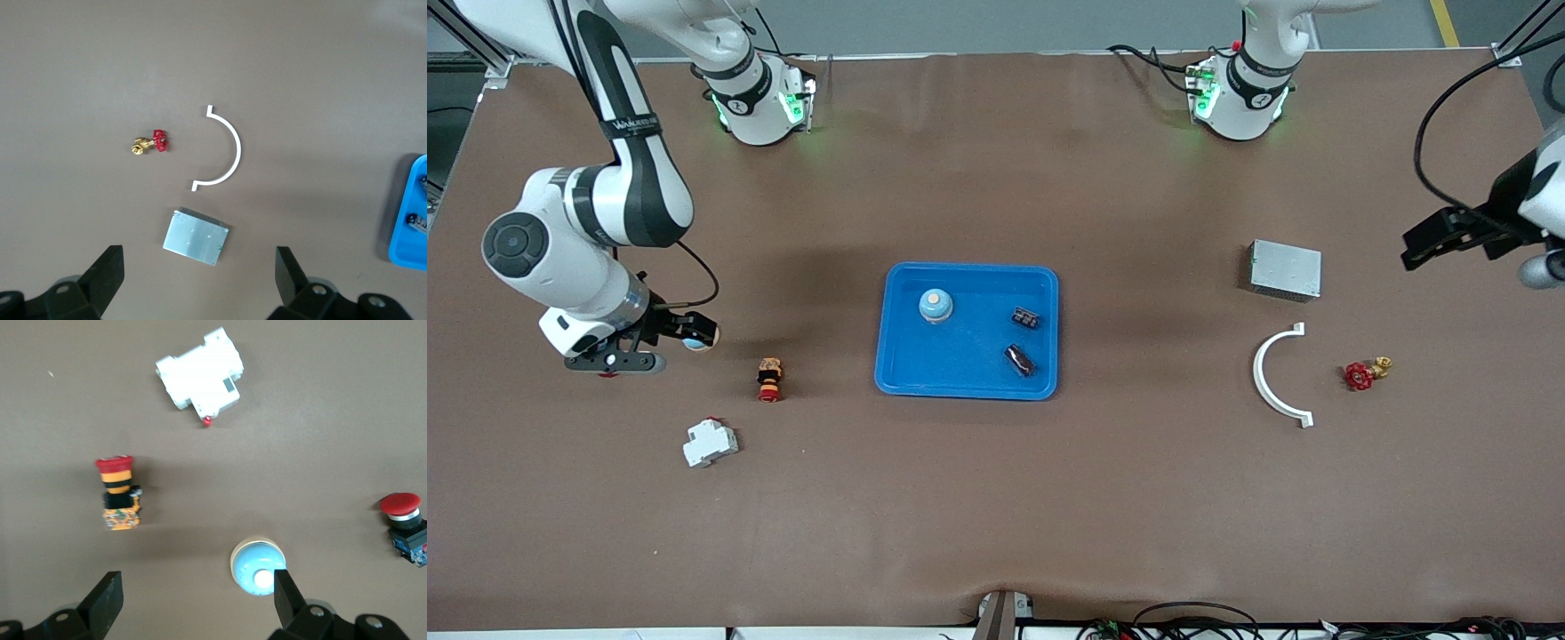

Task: Place electrolytic capacitor and blue bell in tray
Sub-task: 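Lower the right gripper onto the second blue button and grasp it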

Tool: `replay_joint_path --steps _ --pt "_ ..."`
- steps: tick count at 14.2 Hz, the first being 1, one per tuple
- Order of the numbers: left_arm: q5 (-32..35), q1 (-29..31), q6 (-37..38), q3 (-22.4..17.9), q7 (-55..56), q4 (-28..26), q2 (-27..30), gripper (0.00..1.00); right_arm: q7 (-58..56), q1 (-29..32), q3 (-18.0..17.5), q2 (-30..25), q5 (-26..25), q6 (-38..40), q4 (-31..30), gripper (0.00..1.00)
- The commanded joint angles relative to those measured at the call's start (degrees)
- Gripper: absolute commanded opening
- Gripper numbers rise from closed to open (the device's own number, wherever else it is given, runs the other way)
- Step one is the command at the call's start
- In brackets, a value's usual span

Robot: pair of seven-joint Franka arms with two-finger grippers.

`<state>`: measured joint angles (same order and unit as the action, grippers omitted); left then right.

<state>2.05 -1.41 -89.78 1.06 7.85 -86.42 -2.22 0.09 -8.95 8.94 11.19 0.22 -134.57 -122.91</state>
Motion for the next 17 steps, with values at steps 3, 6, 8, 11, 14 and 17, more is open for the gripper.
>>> replay_joint_path --steps 3,6,8,11,14,17 --pt "-1.09 -1.75 0.92 -2.46 -2.75 -2.79 4.16 1.0 -5.35 5.25 -1.11 -2.75 -0.75 -3.15 -5.49 1.0" --pt "-1.17 -1.32 0.93 -2.12 -2.58 -4.72 5.65 1.0 -5.89 6.13 -1.2 -2.66 -0.75 -3.24 -6.02 1.0" --pt "-1.7 -1.23 1.36 -2.02 -2.57 -4.55 5.65 1.0 -5.8 6.13 -1.2 -2.57 -0.14 -4.72 -7.33 1.0" --pt "-1.7 -1.4 1.28 -2.02 -2.57 -4.37 5.3 1.0 -5.8 6.13 -1.2 -2.14 0.04 -8.84 -9.53 1.0" --pt "-1.79 -1.84 1.28 -1.94 -2.49 -4.29 4.95 1.0 -5.8 6.13 -1.2 -1.96 0.04 -13.24 -12.17 1.0" --pt "-1.79 -1.76 1.28 -1.85 -2.49 -4.29 4.95 1.0 -5.8 6.22 -1.2 -0.65 0.04 -17.37 -13.84 1.0"
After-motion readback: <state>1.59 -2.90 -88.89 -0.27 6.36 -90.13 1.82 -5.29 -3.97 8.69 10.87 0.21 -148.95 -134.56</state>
